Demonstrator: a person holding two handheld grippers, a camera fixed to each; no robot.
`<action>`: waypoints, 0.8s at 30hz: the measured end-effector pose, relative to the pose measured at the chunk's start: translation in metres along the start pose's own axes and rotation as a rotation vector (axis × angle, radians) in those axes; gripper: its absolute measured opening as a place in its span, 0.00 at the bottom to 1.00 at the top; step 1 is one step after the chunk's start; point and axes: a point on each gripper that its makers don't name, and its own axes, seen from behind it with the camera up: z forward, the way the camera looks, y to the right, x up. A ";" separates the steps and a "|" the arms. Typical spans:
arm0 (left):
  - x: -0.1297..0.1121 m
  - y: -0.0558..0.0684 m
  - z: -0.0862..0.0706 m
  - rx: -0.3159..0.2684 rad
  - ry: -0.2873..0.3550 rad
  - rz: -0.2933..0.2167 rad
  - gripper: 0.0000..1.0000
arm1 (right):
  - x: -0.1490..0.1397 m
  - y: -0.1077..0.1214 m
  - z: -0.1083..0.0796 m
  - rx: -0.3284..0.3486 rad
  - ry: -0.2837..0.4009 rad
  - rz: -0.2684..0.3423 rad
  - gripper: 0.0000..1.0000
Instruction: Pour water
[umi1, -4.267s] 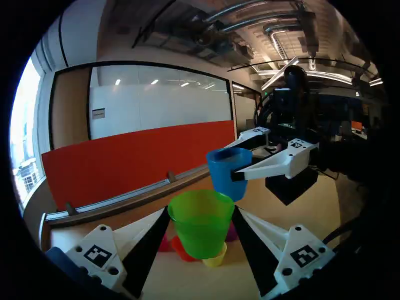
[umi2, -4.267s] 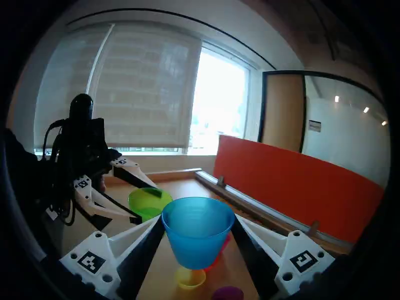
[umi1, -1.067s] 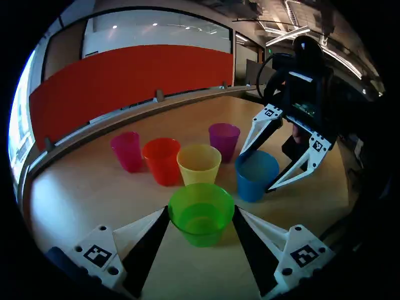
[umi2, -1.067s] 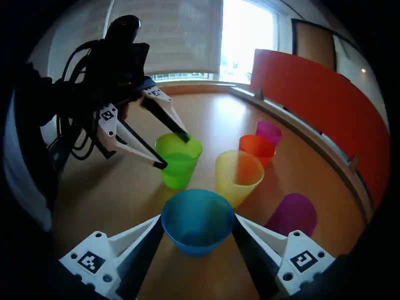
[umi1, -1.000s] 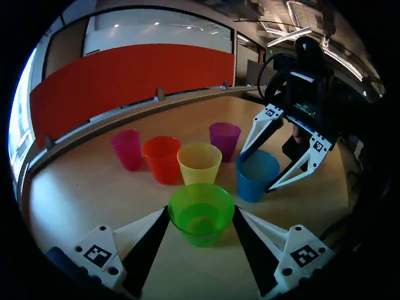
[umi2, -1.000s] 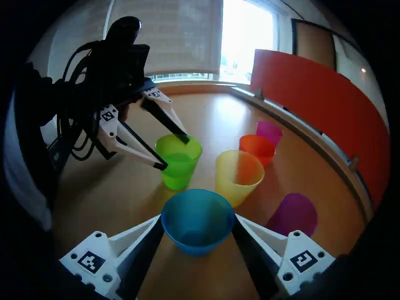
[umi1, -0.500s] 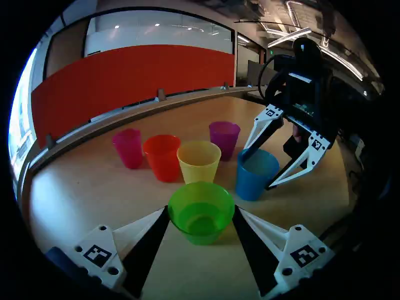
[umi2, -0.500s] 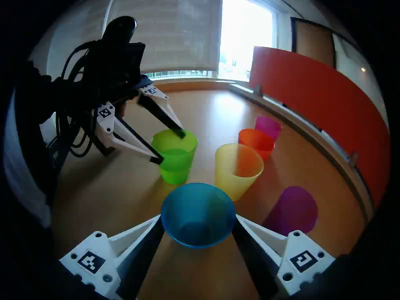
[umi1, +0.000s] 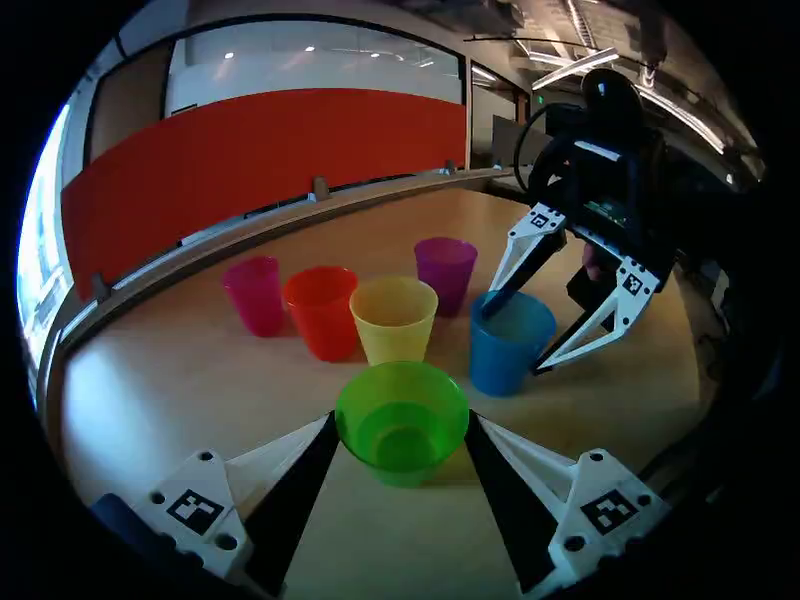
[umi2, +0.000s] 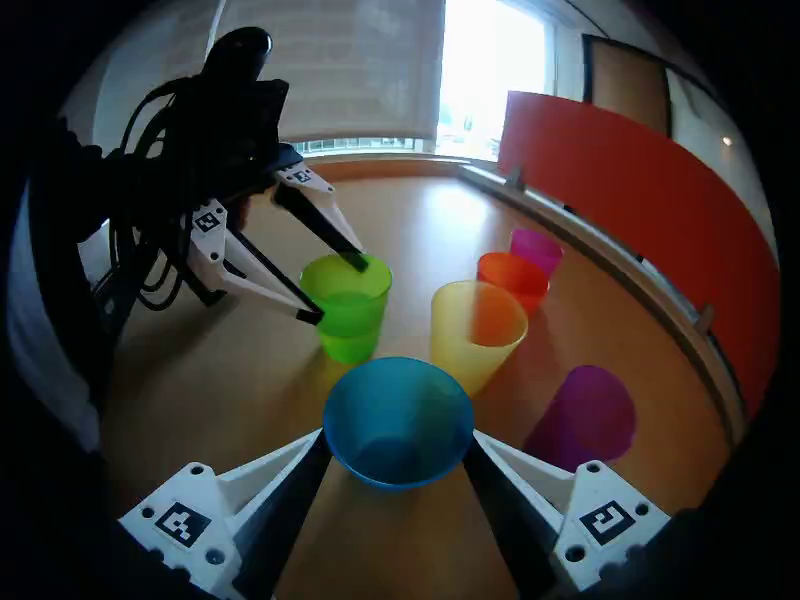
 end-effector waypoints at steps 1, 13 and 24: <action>0.000 0.000 0.000 -0.001 -0.002 -0.001 0.89 | -0.001 0.000 0.000 -0.001 -0.001 0.001 0.93; -0.013 0.000 0.002 0.001 -0.044 0.009 0.89 | -0.009 0.003 -0.002 -0.018 -0.015 0.017 0.98; -0.021 0.002 -0.002 0.009 -0.070 0.024 0.89 | -0.014 0.000 -0.009 -0.029 -0.008 0.027 0.98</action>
